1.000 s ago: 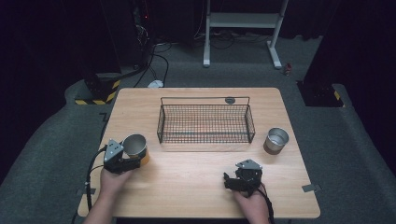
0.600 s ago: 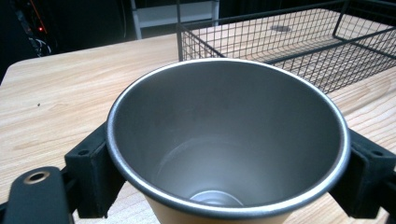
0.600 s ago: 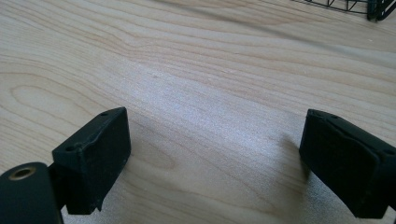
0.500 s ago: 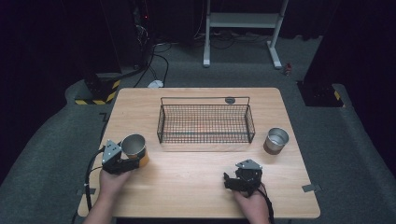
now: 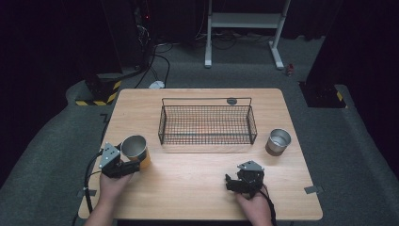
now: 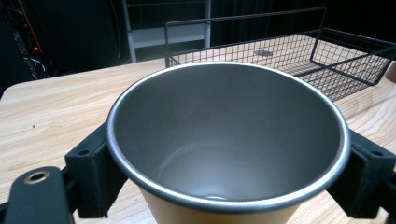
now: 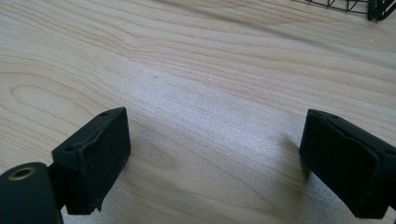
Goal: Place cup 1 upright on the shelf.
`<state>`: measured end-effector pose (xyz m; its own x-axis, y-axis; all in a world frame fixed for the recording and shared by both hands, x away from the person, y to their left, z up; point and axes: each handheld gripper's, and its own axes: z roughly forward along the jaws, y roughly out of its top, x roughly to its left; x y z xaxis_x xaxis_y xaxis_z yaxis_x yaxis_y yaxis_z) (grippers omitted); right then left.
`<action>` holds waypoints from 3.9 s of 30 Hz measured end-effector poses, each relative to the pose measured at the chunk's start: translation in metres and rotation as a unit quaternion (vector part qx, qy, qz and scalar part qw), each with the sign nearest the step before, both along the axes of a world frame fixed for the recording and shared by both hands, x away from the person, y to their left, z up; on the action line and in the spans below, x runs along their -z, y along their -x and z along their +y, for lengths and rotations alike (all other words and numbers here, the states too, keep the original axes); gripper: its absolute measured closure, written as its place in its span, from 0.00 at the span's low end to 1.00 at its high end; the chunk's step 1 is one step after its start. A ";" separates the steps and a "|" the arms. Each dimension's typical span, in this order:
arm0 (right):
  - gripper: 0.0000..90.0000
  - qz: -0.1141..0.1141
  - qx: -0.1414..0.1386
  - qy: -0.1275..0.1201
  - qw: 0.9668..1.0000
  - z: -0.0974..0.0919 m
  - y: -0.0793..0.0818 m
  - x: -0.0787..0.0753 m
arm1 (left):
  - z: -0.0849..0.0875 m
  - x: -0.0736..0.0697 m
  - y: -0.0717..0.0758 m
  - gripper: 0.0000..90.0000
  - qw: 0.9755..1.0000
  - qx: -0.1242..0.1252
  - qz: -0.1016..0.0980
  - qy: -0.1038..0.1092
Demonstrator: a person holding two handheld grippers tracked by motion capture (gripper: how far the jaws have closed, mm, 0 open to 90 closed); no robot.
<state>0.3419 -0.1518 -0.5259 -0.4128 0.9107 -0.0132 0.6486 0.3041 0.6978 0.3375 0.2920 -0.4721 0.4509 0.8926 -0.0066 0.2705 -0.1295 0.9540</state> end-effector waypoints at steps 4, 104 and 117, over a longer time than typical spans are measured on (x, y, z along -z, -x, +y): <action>0.10 0.000 0.001 0.000 1.000 0.000 0.000 0.000 | -0.003 0.000 0.003 0.15 1.000 0.002 0.001 0.000; 0.10 0.002 -0.020 0.000 1.000 0.001 -0.001 0.000 | -0.081 -0.029 -0.019 0.15 0.998 0.054 0.011 -0.003; 0.09 0.001 -0.021 0.001 1.000 0.001 -0.002 0.000 | -0.085 -0.033 -0.021 0.15 0.998 0.059 0.003 -0.001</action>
<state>0.3435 -0.1512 -0.5258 -0.4512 0.8923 -0.0140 0.6361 0.3326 0.6962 0.3588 0.2066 -0.4387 0.5534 0.8329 -0.0078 0.2586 -0.1629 0.9522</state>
